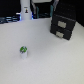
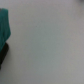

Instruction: Open the kcup holder, insert the kcup into the holder, and close the kcup holder

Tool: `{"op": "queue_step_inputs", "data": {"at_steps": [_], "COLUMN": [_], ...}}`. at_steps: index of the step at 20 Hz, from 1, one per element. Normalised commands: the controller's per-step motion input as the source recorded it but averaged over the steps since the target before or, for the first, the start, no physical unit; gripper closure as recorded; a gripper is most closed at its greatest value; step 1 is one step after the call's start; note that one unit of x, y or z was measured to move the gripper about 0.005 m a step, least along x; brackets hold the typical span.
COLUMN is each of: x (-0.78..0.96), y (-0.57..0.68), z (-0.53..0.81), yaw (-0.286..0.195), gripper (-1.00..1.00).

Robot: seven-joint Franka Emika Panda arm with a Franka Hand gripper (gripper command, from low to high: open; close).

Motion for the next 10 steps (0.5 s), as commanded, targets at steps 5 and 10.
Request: {"op": "queue_step_inputs", "data": {"at_steps": [5,10], "x": [-0.34,-0.37], "y": [0.64,0.68], "z": [-0.02,-0.08], "yaw": [-0.189,-0.172], "gripper": [-1.0,-1.0]}}
